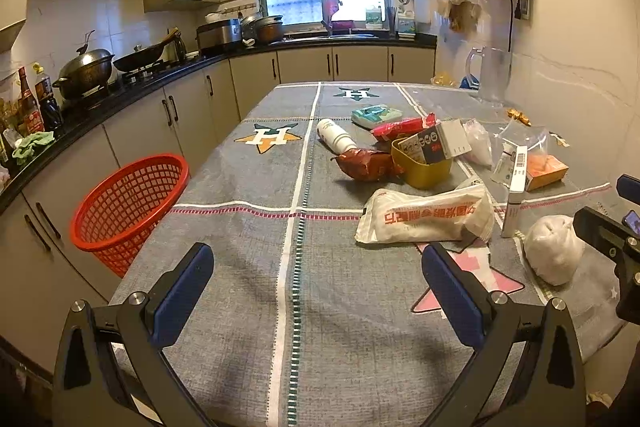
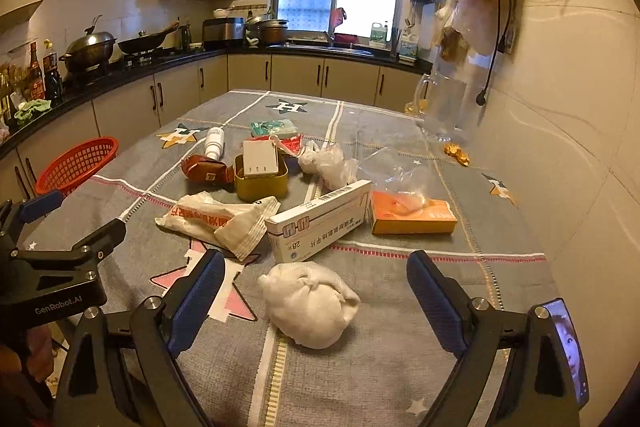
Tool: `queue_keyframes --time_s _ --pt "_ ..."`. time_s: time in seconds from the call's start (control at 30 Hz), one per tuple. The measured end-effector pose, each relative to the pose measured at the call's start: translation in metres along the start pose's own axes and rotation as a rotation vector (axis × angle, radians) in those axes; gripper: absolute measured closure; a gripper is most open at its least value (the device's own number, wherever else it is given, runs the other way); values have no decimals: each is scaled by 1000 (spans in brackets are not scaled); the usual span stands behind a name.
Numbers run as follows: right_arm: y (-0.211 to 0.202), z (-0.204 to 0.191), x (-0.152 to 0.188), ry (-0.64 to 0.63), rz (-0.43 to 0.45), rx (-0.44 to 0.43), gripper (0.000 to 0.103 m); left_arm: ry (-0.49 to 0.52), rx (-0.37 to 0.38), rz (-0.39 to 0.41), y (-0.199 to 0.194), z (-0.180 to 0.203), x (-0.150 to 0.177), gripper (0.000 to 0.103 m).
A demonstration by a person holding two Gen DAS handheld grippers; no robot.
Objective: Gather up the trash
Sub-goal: 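Move both tools over the table toward the white bag and cloth bundle, then grasp the white printed bag with the left tool while the right tool grasps the white cloth bundle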
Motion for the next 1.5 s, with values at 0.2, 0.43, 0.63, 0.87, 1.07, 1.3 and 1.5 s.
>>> queue_keyframes --time_s 0.2,0.43,0.63,0.87,1.07,1.3,1.5 --pt "4 -4 2 -13 -15 -7 8 -3 -2 -5 1 -1 1 0" --pt "8 -9 4 -31 -24 -12 8 -7 -2 -13 4 -1 3 0" --pt "12 -10 5 -33 -33 -13 8 -6 1 -18 6 -1 4 0" --pt "16 -8 6 -29 -41 -18 8 -2 3 -22 7 0 5 0" --pt "18 -8 8 -24 -53 -23 8 4 6 -29 8 1 6 0" --pt "22 -3 9 -8 -61 -32 8 9 16 -41 11 4 6 0" --pt "25 10 10 32 -69 -40 8 30 49 -41 11 7 3 0"
Point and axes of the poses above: each gripper's, at about its wrist camera, not at the fingertips, and y roughly the way its jaws point, z to its right, x to its underside, the point moved 4 cm from there along y, roughly the way its jaws point, and after that the axes turned 5 degrees about -z, right-handed, at the moved point
